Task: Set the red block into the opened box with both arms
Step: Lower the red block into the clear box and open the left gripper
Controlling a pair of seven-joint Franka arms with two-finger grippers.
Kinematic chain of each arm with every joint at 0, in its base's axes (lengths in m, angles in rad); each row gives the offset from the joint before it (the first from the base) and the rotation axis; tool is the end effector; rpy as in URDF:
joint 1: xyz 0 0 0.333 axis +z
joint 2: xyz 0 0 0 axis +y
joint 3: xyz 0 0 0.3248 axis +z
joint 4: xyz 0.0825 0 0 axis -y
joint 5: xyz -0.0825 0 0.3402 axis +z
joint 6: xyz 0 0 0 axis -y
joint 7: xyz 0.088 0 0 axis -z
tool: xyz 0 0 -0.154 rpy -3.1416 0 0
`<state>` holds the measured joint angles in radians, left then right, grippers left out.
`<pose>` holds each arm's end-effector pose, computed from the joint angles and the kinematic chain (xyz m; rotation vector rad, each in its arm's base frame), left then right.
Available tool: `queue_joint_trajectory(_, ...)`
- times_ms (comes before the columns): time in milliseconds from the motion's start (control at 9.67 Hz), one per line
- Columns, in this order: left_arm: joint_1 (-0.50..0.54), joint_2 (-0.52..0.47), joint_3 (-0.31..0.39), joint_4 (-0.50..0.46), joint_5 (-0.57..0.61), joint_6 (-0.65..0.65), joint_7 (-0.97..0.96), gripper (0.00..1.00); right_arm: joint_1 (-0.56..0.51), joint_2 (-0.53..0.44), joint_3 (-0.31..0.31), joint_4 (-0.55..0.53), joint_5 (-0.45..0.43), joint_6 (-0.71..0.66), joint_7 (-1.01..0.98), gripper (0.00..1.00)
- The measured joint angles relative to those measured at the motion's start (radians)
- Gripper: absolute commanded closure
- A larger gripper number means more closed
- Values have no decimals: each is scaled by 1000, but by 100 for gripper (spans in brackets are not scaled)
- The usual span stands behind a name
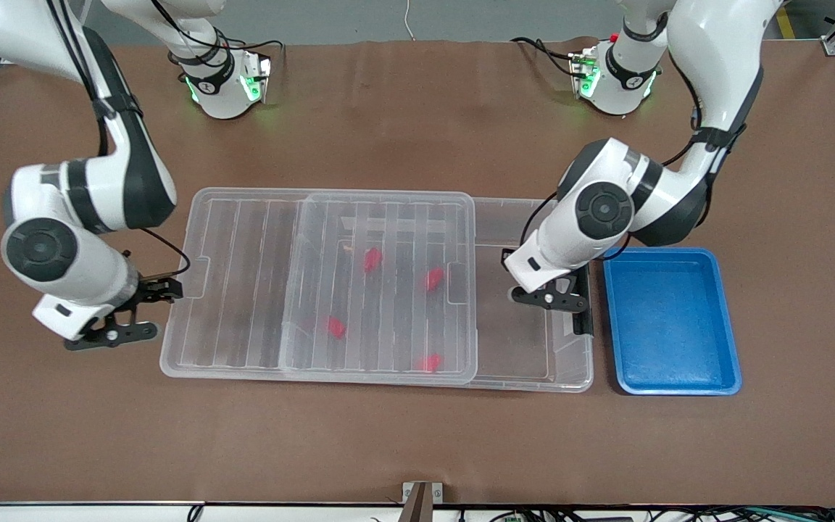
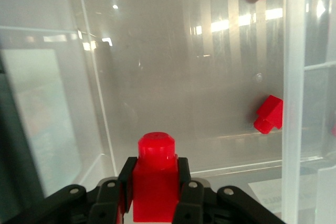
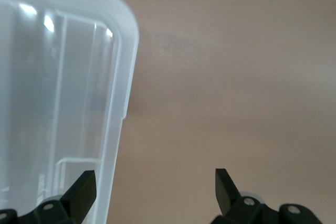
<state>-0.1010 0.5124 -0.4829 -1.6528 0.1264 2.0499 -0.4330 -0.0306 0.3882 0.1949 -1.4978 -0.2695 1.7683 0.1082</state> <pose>0.5490 -0.3105 0.3202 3.0477 -0.2531 -0.1626 0.6179 0.0510 0.4180 2.9343 0.1669 -0.1218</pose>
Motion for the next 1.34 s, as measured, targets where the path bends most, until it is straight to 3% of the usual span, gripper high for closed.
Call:
queue_joint_trajectory(207, -2, 48, 2, -4, 42, 20, -9, 97, -18, -100, 0, 82, 86, -110, 52, 0)
queue_joint_trajectory(414, 0, 93, 4, -7, 58, 35, -53, 97, -45, -208, -12, 87, 161, -195, 69, 0)
queue_joint_trajectory(621, -1, 132, 4, -10, 66, 63, -156, 97, -63, -274, -106, 76, 282, -249, 69, 0)
queue_joint_trajectory(724, -2, 150, 4, -15, 91, 82, -196, 97, -66, -290, -152, 63, 299, -264, 62, 0)
queue_joint_trajectory(1034, -3, 217, 4, -27, 212, 167, -341, 94, -47, -301, -206, 47, 305, -295, 51, 0)
queue_joint_trajectory(1138, -3, 237, 4, -27, 226, 192, -358, 82, -36, -301, -225, 46, 305, -295, 37, 0)
queue_joint_trajectory(1345, -2, 244, 4, -23, 227, 204, -360, 1, -29, -301, -234, 45, 306, -296, 29, 0)
